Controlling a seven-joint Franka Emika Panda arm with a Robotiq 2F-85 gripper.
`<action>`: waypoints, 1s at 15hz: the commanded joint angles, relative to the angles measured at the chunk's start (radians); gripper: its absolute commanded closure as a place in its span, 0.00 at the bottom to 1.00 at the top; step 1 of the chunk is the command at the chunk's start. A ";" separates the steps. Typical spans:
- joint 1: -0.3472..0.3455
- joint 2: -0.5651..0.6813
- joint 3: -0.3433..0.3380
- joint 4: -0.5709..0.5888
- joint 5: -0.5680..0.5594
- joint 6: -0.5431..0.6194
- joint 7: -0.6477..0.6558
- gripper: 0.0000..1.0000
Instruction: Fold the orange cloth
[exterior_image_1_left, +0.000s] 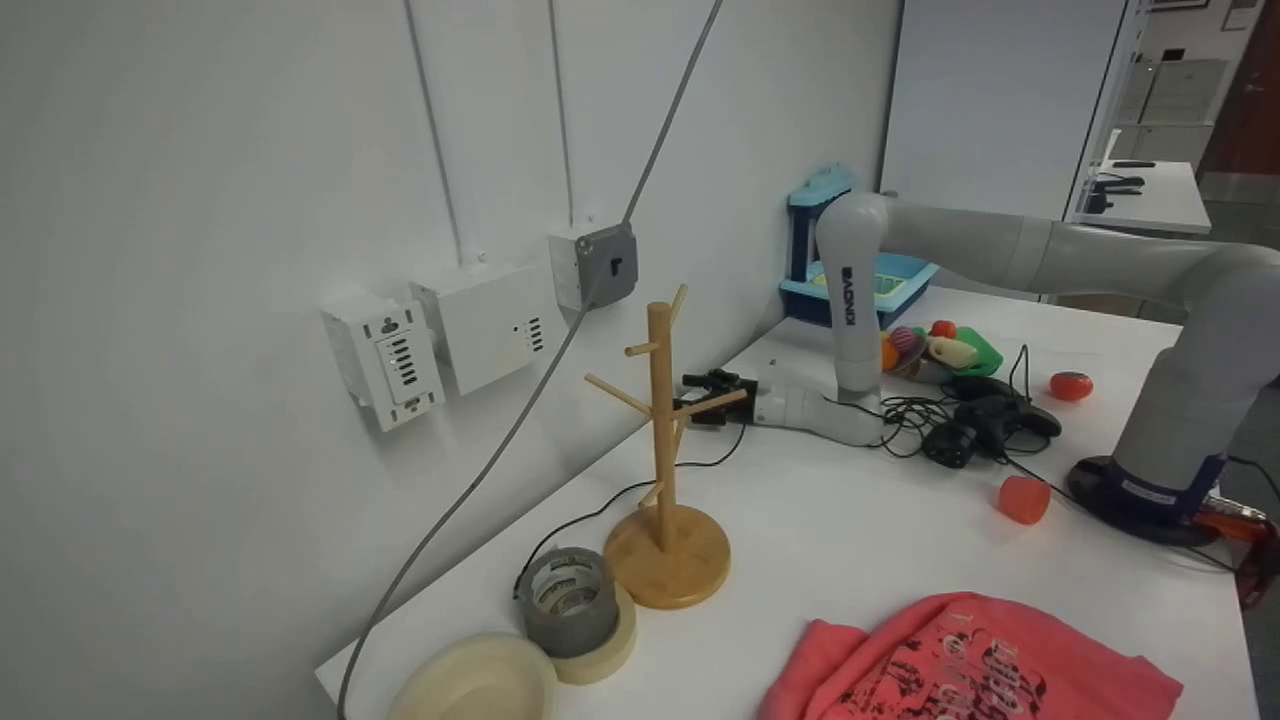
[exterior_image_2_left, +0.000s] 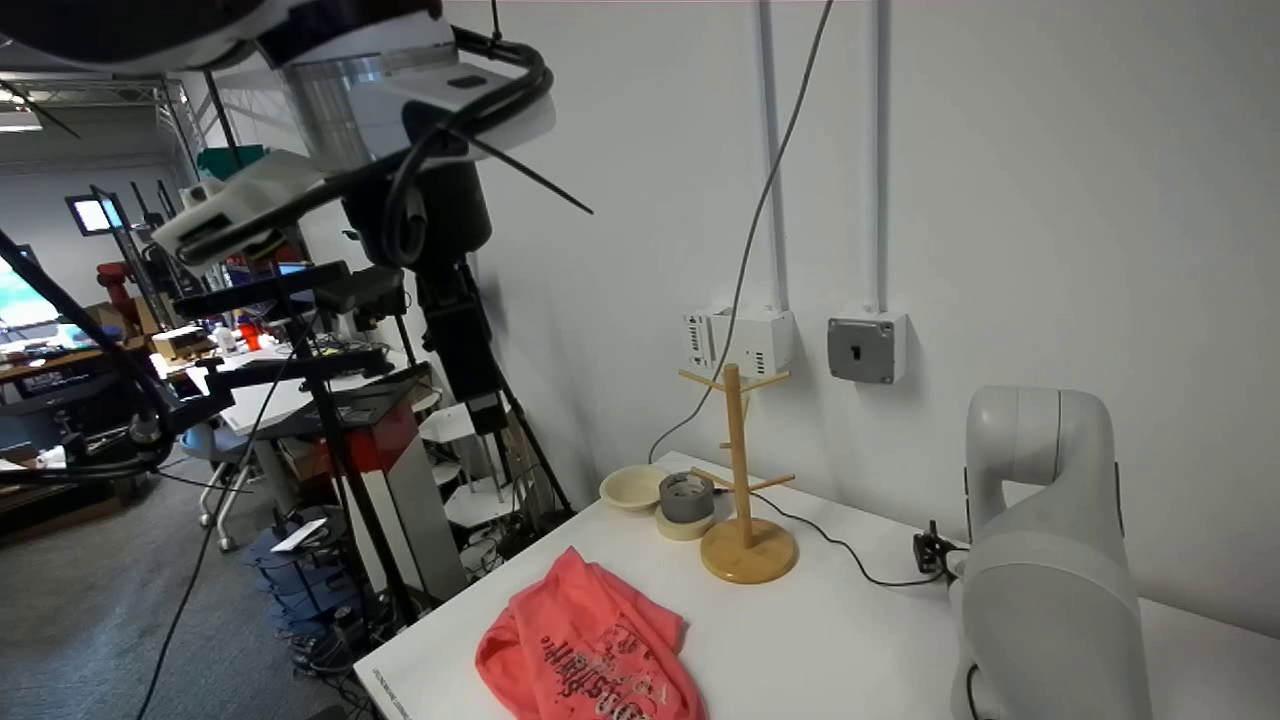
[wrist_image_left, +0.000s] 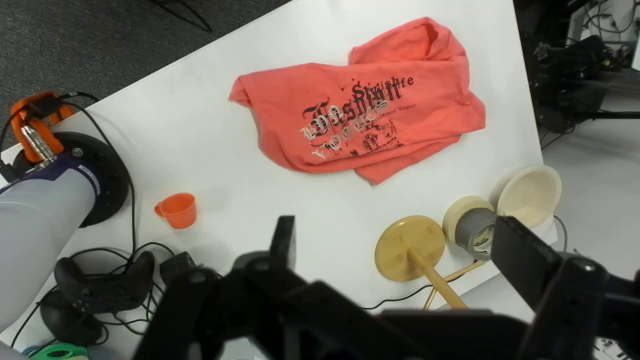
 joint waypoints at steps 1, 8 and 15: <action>-0.028 0.004 0.021 0.002 0.012 -0.003 -0.012 0.00; 0.000 0.235 0.064 0.011 0.027 0.143 -0.015 0.00; 0.008 0.393 0.117 -0.027 0.028 0.175 0.007 0.00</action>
